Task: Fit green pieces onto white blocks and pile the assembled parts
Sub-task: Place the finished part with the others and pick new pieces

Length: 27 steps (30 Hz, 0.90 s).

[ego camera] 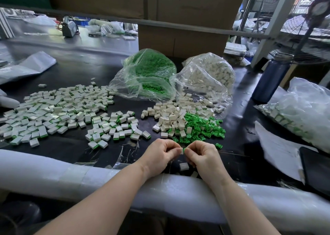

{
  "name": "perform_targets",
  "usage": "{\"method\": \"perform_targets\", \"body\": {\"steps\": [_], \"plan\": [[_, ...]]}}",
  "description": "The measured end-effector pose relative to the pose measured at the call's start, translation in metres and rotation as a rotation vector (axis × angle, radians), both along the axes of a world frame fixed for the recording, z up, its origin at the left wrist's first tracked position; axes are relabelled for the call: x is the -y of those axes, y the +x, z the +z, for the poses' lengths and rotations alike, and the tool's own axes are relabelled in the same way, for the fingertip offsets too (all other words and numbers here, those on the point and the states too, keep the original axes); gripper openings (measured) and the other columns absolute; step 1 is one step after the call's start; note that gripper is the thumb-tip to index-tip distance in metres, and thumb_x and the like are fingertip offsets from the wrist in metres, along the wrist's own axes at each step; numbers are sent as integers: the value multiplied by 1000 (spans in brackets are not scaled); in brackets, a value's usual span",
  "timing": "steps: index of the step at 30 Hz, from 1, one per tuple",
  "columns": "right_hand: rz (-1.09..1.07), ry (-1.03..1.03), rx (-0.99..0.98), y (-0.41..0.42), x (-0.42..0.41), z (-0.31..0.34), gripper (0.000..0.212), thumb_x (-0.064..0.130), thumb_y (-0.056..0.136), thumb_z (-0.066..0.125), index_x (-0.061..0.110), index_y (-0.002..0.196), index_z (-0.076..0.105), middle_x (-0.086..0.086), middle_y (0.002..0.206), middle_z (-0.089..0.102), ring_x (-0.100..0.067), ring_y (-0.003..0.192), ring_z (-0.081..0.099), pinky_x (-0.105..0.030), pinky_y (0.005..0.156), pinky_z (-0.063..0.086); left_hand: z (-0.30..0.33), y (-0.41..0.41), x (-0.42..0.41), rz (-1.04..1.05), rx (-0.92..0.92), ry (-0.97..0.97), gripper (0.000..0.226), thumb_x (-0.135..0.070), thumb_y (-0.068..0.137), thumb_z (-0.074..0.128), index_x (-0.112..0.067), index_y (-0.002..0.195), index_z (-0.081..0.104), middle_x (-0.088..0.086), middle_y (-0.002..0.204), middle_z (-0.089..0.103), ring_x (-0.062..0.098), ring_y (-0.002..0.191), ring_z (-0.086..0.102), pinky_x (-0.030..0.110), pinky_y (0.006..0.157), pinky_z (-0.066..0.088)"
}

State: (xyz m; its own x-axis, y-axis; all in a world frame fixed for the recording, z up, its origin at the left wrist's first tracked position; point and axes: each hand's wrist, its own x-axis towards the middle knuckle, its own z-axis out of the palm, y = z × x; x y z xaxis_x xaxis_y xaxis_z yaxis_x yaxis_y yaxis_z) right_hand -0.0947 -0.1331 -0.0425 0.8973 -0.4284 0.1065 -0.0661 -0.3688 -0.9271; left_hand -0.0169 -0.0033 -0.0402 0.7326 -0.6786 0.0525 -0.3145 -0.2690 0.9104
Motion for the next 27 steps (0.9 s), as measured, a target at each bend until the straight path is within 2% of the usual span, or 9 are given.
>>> {"method": "perform_targets", "body": {"steps": [6,8,10,12,14,16,20,24,27], "plan": [[35,-15,-36,-1,2,1,25,5,83,64,14,61,61,7,45,53,-2,44,45,-19,49,39,-1,0,0,-29,45,39,12,-17,91,59,-11,89,69,5,73,60,11,66,48,24,67,42],[21,-26,-21,-1,1,1,24,7,83,65,16,61,61,7,46,53,-4,47,46,-22,51,40,-1,0,0,-22,47,22,13,-17,91,58,-11,90,69,2,72,61,9,65,49,22,67,43],[-1,-16,22,-1,0,2,21,7,84,65,16,65,61,7,50,54,-7,49,48,-24,51,43,0,0,1,8,43,-10,13,-17,91,58,-10,93,69,-6,67,60,3,60,49,16,63,43],[-13,66,85,-1,0,3,15,2,83,64,14,74,62,4,55,59,-5,49,53,-18,49,45,0,-1,2,18,49,-20,14,-17,92,57,-10,96,69,-8,68,61,0,61,53,14,64,43],[-18,141,113,-2,0,3,16,-2,82,64,13,80,60,3,55,62,-3,47,56,-15,47,44,-1,-2,4,7,46,-25,15,-15,93,55,-10,102,66,1,81,66,11,74,61,23,74,50],[-24,161,121,-2,1,3,17,-4,81,64,11,76,61,3,53,63,-4,44,56,-15,45,44,-2,-3,4,5,61,-26,15,-17,91,57,-14,105,62,6,84,64,17,78,59,31,79,50],[-46,173,114,-2,2,2,14,-1,80,66,11,73,66,-1,57,67,-10,46,57,-20,47,48,-4,-3,3,22,159,7,17,-17,84,68,-16,99,60,0,86,63,18,80,61,29,80,51],[-27,208,122,-4,3,2,14,2,82,66,11,72,67,-1,54,64,-9,43,55,-20,45,48,-2,-2,3,38,119,-34,13,-18,89,61,-10,96,69,5,89,69,17,83,63,35,84,51],[-31,170,100,-3,2,1,16,3,84,65,10,70,65,3,49,60,-7,41,52,-19,43,45,-1,-2,2,12,78,-24,14,-17,90,59,-11,95,71,-1,80,68,9,74,60,29,80,51]]}}
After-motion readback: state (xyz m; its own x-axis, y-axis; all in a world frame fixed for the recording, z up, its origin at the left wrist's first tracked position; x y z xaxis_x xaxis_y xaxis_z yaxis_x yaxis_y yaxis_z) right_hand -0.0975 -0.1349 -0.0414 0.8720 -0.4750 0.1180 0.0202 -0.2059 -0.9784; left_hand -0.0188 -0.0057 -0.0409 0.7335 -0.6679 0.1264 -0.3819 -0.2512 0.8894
